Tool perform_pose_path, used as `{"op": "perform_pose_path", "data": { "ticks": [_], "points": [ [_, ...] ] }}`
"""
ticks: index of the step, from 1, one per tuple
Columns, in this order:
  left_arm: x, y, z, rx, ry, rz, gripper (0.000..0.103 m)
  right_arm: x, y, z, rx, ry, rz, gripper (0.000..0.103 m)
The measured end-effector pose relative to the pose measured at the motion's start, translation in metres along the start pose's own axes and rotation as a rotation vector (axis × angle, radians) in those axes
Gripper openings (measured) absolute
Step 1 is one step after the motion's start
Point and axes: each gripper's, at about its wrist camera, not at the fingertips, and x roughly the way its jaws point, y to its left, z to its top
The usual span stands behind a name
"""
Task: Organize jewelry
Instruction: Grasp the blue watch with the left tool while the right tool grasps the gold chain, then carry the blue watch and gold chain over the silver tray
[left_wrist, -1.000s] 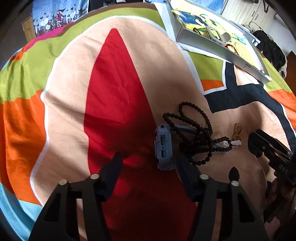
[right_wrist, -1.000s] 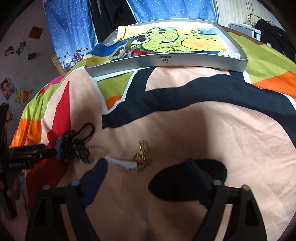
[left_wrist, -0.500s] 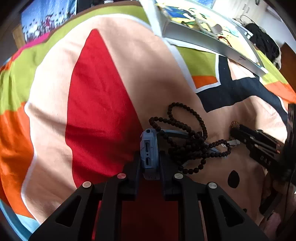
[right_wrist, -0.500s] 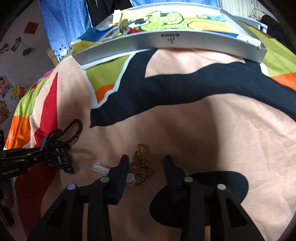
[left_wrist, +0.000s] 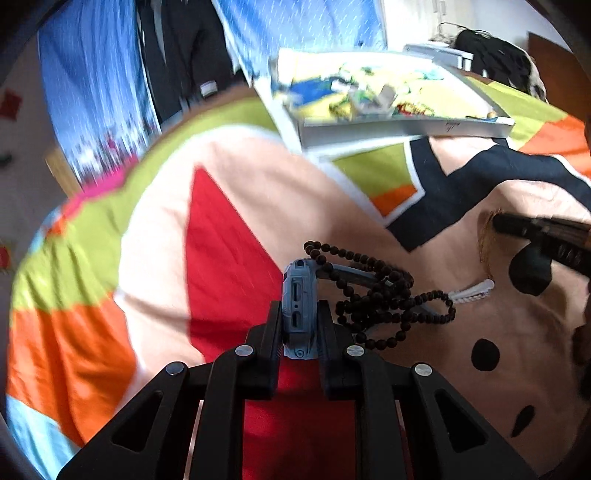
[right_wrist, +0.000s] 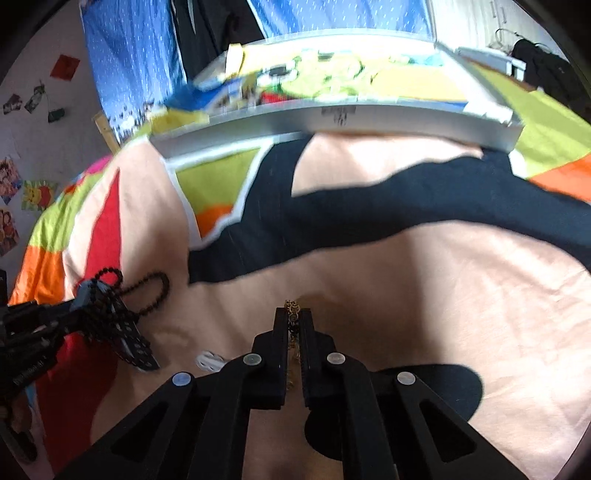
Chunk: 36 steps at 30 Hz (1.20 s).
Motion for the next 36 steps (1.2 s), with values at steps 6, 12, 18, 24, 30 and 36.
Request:
{"op": "perform_pose_path", "data": {
  "ticks": [6, 12, 18, 24, 30, 36],
  "points": [
    [-0.019, -0.008, -0.003, 0.018, -0.104, -0.003, 0.014, -0.030, -0.005, 0.006, 0.033, -0.086, 0.022, 0.006],
    [-0.031, -0.009, 0.005, -0.029, -0.118, -0.062, 0.014, -0.058, -0.007, 0.012, 0.071, -0.156, 0.058, 0.006],
    [-0.051, -0.014, 0.017, -0.056, -0.120, -0.099, 0.014, -0.084, -0.007, 0.017, 0.093, -0.228, 0.095, 0.006],
    [-0.061, -0.035, 0.034, 0.051, -0.142, -0.043, 0.014, -0.105, -0.011, 0.022, 0.098, -0.296, 0.123, 0.006],
    [-0.061, -0.046, 0.051, 0.098, -0.152, -0.059, 0.014, -0.119, -0.022, 0.026, 0.125, -0.343, 0.137, 0.006],
    [-0.057, -0.058, 0.072, 0.050, -0.131, -0.133, 0.014, -0.131, -0.035, 0.033, 0.157, -0.388, 0.152, 0.006]
  ]
}}
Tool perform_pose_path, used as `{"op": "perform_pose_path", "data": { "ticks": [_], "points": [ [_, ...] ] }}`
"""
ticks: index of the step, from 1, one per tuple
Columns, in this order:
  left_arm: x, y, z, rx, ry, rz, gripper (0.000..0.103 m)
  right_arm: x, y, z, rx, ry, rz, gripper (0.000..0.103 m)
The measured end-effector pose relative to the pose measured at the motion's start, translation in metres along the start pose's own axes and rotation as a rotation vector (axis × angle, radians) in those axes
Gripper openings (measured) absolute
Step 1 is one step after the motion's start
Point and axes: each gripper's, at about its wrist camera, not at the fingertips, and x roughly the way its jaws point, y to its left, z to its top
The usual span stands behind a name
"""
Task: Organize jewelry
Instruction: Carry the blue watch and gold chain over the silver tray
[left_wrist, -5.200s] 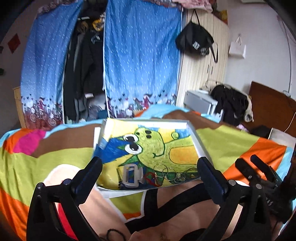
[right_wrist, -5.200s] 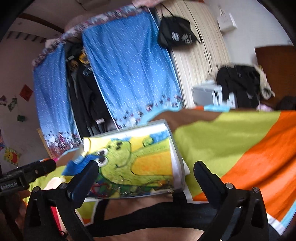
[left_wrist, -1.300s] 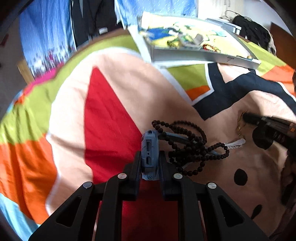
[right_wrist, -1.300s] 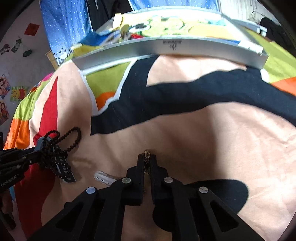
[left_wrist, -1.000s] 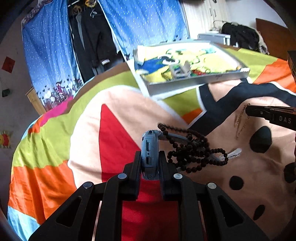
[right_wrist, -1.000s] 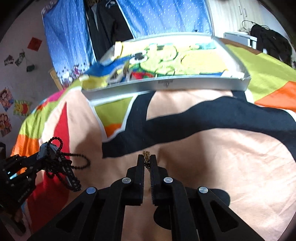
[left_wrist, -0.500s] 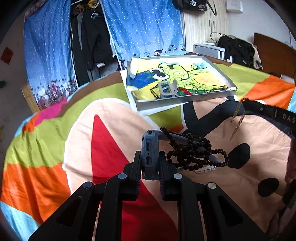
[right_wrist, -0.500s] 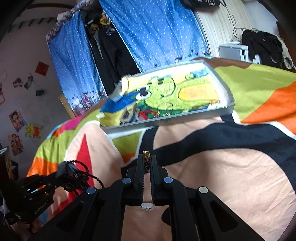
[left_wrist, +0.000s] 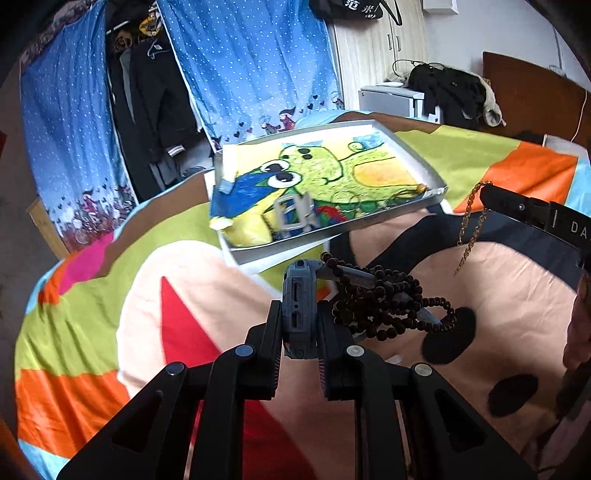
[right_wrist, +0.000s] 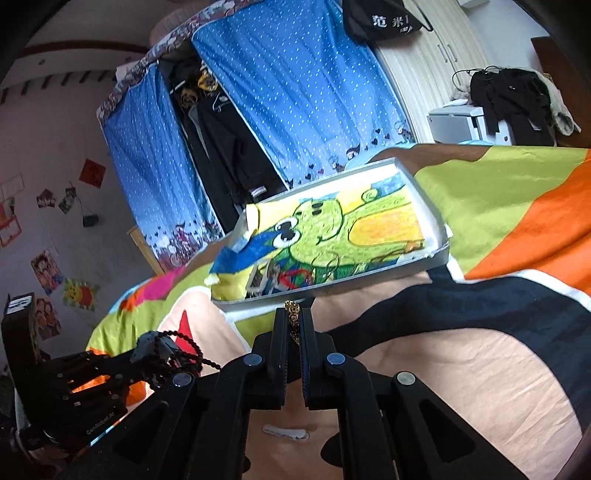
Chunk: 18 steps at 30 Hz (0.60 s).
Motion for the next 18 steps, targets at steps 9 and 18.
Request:
{"op": "perform_pose_path", "data": {
  "ticks": [9, 18],
  "points": [
    [0.037, -0.011, 0.029, -0.074, 0.110, -0.136, 0.014, -0.007, -0.025, 0.021, 0.041, -0.057, -0.011, 0.006],
    [0.092, -0.011, 0.019, -0.140, 0.364, -0.190, 0.014, 0.010, -0.051, 0.026, 0.096, -0.041, -0.028, 0.006]
  ]
}}
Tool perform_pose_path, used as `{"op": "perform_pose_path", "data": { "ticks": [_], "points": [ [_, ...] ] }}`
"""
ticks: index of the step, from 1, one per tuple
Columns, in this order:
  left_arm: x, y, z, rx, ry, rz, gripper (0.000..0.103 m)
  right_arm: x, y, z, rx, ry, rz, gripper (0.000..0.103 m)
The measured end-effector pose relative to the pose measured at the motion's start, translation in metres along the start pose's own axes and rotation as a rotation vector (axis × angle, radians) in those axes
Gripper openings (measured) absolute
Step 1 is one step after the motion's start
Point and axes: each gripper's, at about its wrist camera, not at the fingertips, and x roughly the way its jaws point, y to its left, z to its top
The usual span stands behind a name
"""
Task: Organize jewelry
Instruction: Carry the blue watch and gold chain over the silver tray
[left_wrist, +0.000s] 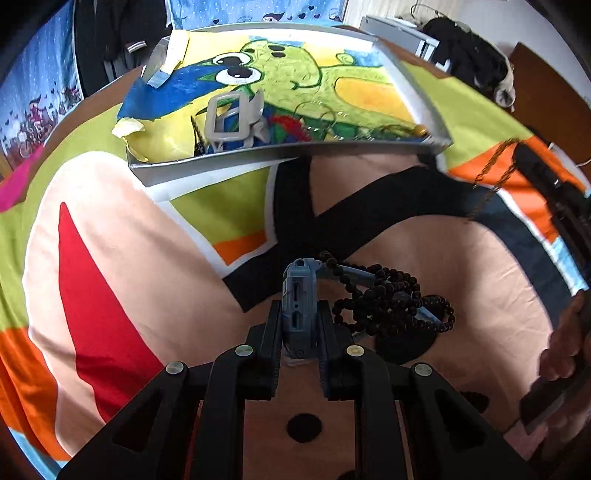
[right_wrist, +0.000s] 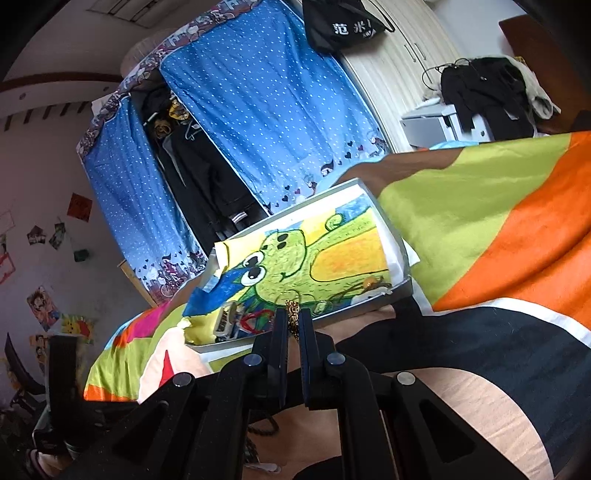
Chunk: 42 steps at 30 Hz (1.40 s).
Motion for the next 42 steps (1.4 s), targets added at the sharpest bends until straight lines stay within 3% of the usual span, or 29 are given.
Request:
{"op": "perform_pose_path", "data": {
  "ticks": [6, 10, 12, 14, 19, 29, 31, 34, 37, 39, 42],
  "points": [
    [0.025, 0.001, -0.018, 0.066, -0.015, 0.088, 0.014, 0.012, 0.002, -0.006, -0.014, 0.034, 0.001, 0.006],
    [0.031, 0.010, -0.030, 0.025, -0.022, 0.074, 0.019, 0.019, 0.006, -0.011, -0.036, 0.066, 0.001, 0.006],
    [0.024, 0.014, -0.036, 0.016, -0.055, 0.074, 0.046, 0.024, 0.006, -0.014, -0.044, 0.083, -0.003, 0.006],
    [0.015, 0.015, -0.040, 0.013, -0.104, 0.055, 0.050, 0.026, 0.004, -0.016, -0.040, 0.096, -0.005, 0.006],
    [0.012, 0.006, -0.036, 0.064, -0.119, 0.008, 0.050, 0.029, 0.001, -0.017, -0.031, 0.106, -0.006, 0.006],
    [0.055, -0.007, -0.005, 0.155, -0.051, 0.026, 0.049, 0.037, -0.005, -0.021, -0.026, 0.129, -0.017, 0.006],
    [0.062, -0.007, -0.004, 0.177, -0.037, 0.042, 0.046, 0.040, -0.008, -0.021, -0.015, 0.134, -0.020, 0.006],
    [0.074, -0.004, -0.001, 0.210, 0.007, 0.084, 0.032, 0.043, -0.012, -0.020, -0.003, 0.135, -0.020, 0.006],
    [0.082, -0.001, 0.004, 0.209, 0.024, 0.077, 0.027, 0.045, -0.015, -0.018, 0.004, 0.134, -0.022, 0.006],
    [0.083, 0.001, 0.007, 0.210, 0.018, 0.078, 0.016, 0.047, -0.017, -0.018, 0.008, 0.136, -0.025, 0.006],
    [0.080, 0.006, 0.010, 0.188, 0.016, 0.065, 0.015, 0.049, -0.019, -0.018, 0.012, 0.139, -0.029, 0.006]
  ]
}}
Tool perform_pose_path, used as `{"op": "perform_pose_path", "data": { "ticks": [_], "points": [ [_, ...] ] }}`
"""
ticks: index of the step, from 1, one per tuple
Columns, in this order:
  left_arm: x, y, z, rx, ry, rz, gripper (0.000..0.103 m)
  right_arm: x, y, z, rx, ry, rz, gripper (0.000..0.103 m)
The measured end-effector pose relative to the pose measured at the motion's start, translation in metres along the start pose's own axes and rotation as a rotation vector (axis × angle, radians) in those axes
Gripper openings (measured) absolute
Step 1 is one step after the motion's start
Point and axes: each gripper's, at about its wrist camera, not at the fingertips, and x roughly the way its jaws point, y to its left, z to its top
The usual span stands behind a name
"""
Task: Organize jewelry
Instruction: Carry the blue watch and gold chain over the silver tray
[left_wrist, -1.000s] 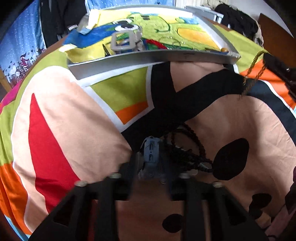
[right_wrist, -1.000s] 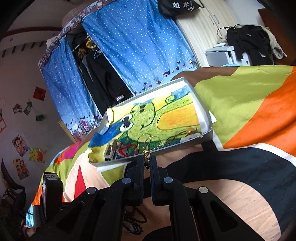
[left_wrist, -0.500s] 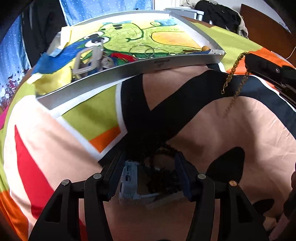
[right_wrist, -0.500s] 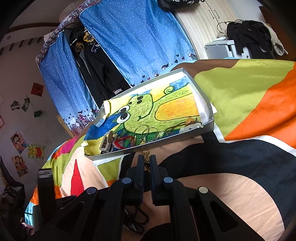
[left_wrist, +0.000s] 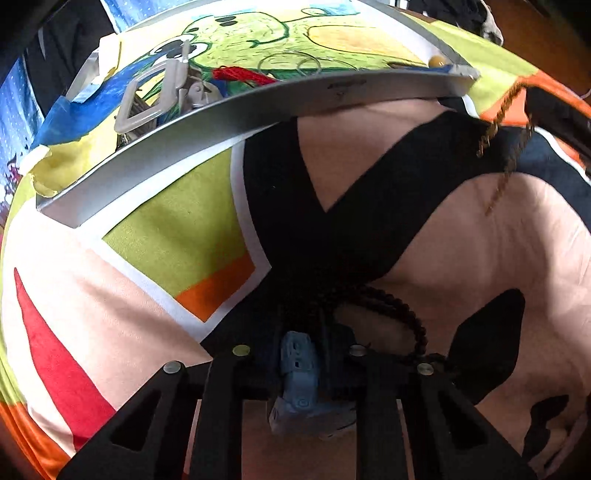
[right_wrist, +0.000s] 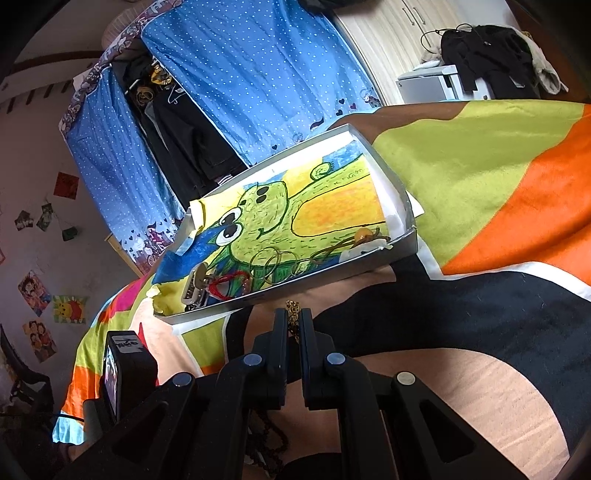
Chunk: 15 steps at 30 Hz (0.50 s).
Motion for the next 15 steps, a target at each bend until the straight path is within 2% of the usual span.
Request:
{"op": "perform_pose_path", "data": {
  "ticks": [3, 7, 12, 15],
  "points": [
    [-0.011, 0.006, -0.001, -0.013, -0.038, 0.010, 0.014, 0.003, -0.001, 0.000, 0.002, 0.005, -0.002, 0.006],
    [-0.042, 0.023, -0.008, -0.051, -0.087, -0.022, 0.014, 0.004, -0.001, 0.000, -0.002, -0.002, 0.007, 0.006],
    [-0.080, 0.039, -0.001, -0.070, -0.162, -0.052, 0.014, 0.004, -0.002, 0.007, -0.001, -0.029, 0.022, 0.006],
    [-0.092, 0.043, 0.012, -0.080, -0.180, -0.068, 0.014, 0.005, -0.002, 0.013, -0.001, -0.048, 0.031, 0.006]
  ]
}}
